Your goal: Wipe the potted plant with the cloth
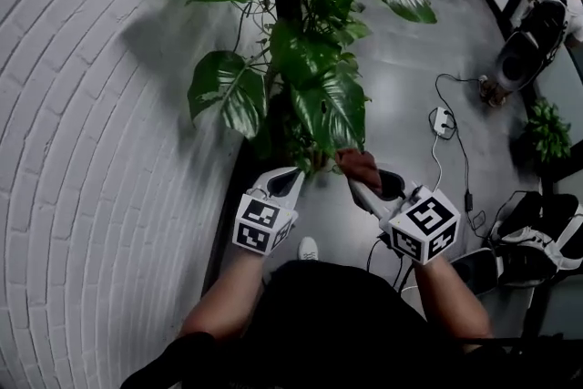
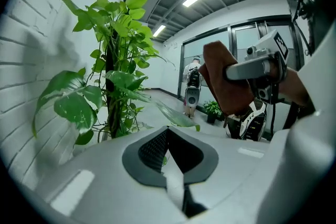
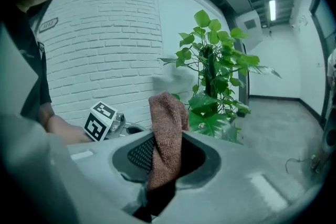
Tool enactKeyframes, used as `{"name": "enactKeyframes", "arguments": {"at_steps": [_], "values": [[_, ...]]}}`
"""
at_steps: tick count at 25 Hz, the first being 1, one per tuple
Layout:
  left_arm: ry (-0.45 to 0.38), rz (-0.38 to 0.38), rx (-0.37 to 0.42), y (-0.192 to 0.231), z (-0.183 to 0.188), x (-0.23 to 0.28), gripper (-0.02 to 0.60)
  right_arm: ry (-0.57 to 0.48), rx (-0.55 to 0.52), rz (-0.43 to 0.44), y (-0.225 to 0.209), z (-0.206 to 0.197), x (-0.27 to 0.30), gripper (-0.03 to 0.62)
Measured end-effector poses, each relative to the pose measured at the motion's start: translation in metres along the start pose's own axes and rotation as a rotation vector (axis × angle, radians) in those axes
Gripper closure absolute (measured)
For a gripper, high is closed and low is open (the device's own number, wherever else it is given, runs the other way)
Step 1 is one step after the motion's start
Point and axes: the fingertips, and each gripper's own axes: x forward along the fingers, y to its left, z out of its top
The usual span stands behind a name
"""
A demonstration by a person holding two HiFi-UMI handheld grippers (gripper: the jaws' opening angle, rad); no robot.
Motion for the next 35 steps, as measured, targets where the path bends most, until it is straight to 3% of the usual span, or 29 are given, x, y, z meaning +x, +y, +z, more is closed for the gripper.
{"name": "enactKeyframes", "arguments": {"at_steps": [5, 9, 15, 18, 23, 27, 35], "values": [[0.025, -0.007, 0.014, 0.029, -0.007, 0.038, 0.565, 0.004, -0.173, -0.019, -0.041, 0.028, 0.045, 0.525], [0.047, 0.005, -0.023, 0.041, -0.02, 0.064, 0.566, 0.019, -0.326, 0.012, -0.06, 0.046, 0.074, 0.525], [0.004, 0.052, -0.068, 0.04, -0.017, 0.1, 0.565, 0.026, -0.655, 0.142, -0.069, 0.058, 0.125, 0.525], [-0.023, 0.134, -0.098, 0.056, -0.019, 0.12, 0.565, 0.041, -0.779, 0.199, -0.075, 0.05, 0.149, 0.525], [-0.103, 0.299, -0.19, 0.085, -0.019, 0.137, 0.566, 0.029, -0.851, 0.305, -0.074, 0.038, 0.171, 0.525], [-0.173, 0.391, -0.191, 0.089, -0.003, 0.144, 0.565, -0.001, -0.896, 0.406, -0.075, 0.031, 0.184, 0.525], [-0.219, 0.457, -0.214, 0.064, 0.019, 0.154, 0.566, 0.021, -0.82, 0.605, -0.08, 0.013, 0.181, 0.525]]}}
